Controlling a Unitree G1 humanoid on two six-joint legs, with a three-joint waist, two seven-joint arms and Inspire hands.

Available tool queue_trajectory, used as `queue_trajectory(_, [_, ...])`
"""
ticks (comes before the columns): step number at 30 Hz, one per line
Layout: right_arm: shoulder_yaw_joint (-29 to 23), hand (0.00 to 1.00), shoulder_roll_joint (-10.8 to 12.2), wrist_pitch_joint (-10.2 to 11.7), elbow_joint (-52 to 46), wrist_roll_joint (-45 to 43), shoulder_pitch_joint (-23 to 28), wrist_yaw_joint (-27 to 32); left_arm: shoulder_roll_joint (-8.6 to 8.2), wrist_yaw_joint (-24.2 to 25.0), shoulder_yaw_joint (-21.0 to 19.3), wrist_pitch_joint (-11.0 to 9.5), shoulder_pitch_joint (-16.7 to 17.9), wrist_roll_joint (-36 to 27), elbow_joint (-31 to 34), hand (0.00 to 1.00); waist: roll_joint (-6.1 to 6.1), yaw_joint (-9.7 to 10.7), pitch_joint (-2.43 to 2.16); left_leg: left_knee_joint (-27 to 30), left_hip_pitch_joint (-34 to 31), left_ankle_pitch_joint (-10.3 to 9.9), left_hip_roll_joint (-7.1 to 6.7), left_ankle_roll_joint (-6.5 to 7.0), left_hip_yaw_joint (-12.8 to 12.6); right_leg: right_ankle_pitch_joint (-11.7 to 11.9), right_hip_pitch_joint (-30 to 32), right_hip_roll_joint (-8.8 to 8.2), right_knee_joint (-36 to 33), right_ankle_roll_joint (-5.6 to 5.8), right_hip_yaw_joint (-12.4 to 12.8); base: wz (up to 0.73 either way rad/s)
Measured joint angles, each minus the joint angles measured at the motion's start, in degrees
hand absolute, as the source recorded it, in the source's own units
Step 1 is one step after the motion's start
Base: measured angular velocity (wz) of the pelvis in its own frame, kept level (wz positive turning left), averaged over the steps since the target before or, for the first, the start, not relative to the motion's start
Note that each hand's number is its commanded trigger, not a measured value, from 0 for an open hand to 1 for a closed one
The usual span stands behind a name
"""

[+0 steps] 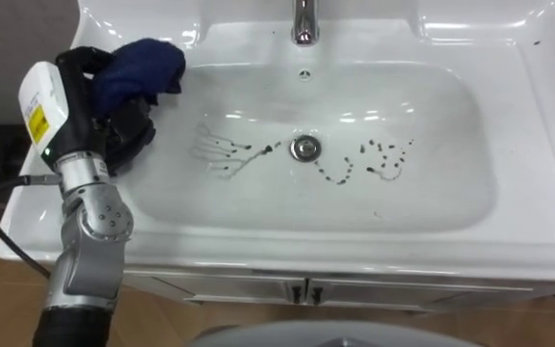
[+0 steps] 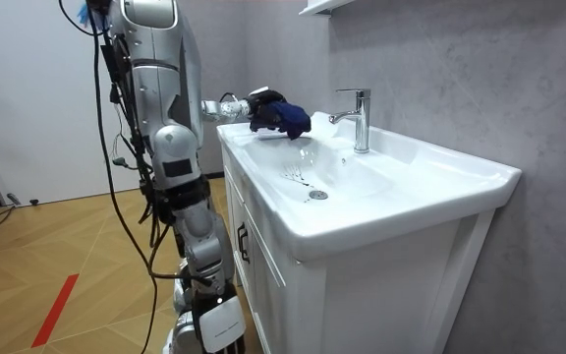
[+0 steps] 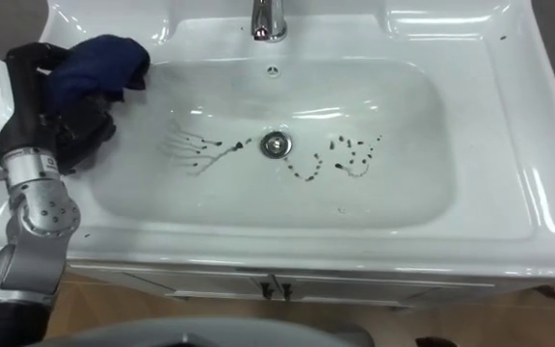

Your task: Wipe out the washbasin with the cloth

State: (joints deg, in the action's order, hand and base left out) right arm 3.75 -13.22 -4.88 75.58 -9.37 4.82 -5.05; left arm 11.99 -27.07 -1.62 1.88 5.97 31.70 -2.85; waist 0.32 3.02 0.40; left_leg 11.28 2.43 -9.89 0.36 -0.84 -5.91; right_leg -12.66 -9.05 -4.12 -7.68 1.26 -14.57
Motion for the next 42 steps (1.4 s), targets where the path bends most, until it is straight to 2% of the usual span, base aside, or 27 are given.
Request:
queue_trajectory(4, [0.06,0.0,0.1,0.16,-0.06,-0.22,0.15,0.0,0.01,-0.69,1.16,-0.46,0.0,0.63,0.0,1.0,0.06,0.01,-0.04,0.01,-0.04,0.0,-0.02,0.0,-0.03,-0.01,-0.02,-0.01,0.0,0.01,-0.1,0.0])
queue_trajectory(9, [0.08,0.0,0.12,0.32,-0.06,-0.23,0.38,0.13,0.02,-1.19,4.24,-0.67,0.14,0.64,0.0,1.0,0.11,0.12,-0.31,-0.02,0.02,0.0,-0.03,0.0,-0.02,0.0,-0.13,0.0,-0.07,0.01,-0.45,0.0])
queue_trajectory(16, [0.04,0.0,0.21,-0.01,-0.53,-0.24,1.02,0.1,0.02,-1.21,4.83,-0.89,1.66,0.65,-0.28,1.0,-0.3,0.47,-0.48,-0.12,0.32,0.0,0.01,0.0,-0.21,0.0,-0.18,0.01,-0.13,0.01,0.01,-0.01])
queue_trajectory(26, [0.08,0.0,0.42,-0.27,-0.53,0.17,0.74,-0.15,0.03,-0.16,6.69,-0.49,1.62,0.68,-9.8,1.0,-0.1,1.5,-0.32,0.05,0.2,-0.01,0.1,0.0,-0.23,0.0,0.01,0.06,-0.13,0.01,0.22,-0.01])
queue_trajectory(29, [0.08,0.0,0.78,-1.29,-0.49,0.3,0.77,-0.11,0.02,-0.11,7.58,-0.39,1.62,0.8,-10.63,1.0,0.27,1.56,-0.22,0.04,0.13,-0.01,0.09,0.0,-0.21,0.0,0.05,0.09,-0.14,0.01,0.24,0.0])
queue_trajectory(34, [1.92,0.0,1.02,-2.8,-0.56,0.28,0.82,-0.2,-0.01,0.56,10.15,1.28,1.07,3.48,-12.98,1.0,1.48,2.12,-0.33,0.03,0.21,-0.01,0.08,0.0,-0.2,0.0,-0.03,0.08,-0.2,0.0,0.38,0.0])
queue_trajectory(35, [1.93,0.0,1.02,-2.8,-0.54,0.28,0.86,-0.24,-0.01,0.66,10.38,1.58,1.07,4.01,-13.04,1.0,1.25,2.14,-0.15,0.01,0.22,-0.01,0.08,0.0,-0.2,0.0,-0.02,0.07,-0.19,0.0,0.4,0.0])
queue_trajectory(38, [2.11,0.0,1.02,-3.52,-0.5,0.03,0.86,-0.45,-0.07,1.4,10.75,1.91,0.24,4.68,-14.67,1.0,1.74,2.17,-0.29,-0.01,0.32,-0.01,0.07,0.0,-0.21,0.0,-0.04,0.05,-0.2,0.0,0.44,0.0])
queue_trajectory(42, [3.45,0.0,1.01,-3.97,-0.69,-0.2,0.76,-1.09,-0.09,2.0,10.74,2.27,0.03,6.47,-14.83,1.0,1.59,2.25,-0.21,-0.03,0.32,0.0,0.06,0.0,-0.24,-0.01,0.0,0.04,-0.2,0.0,0.43,0.0])
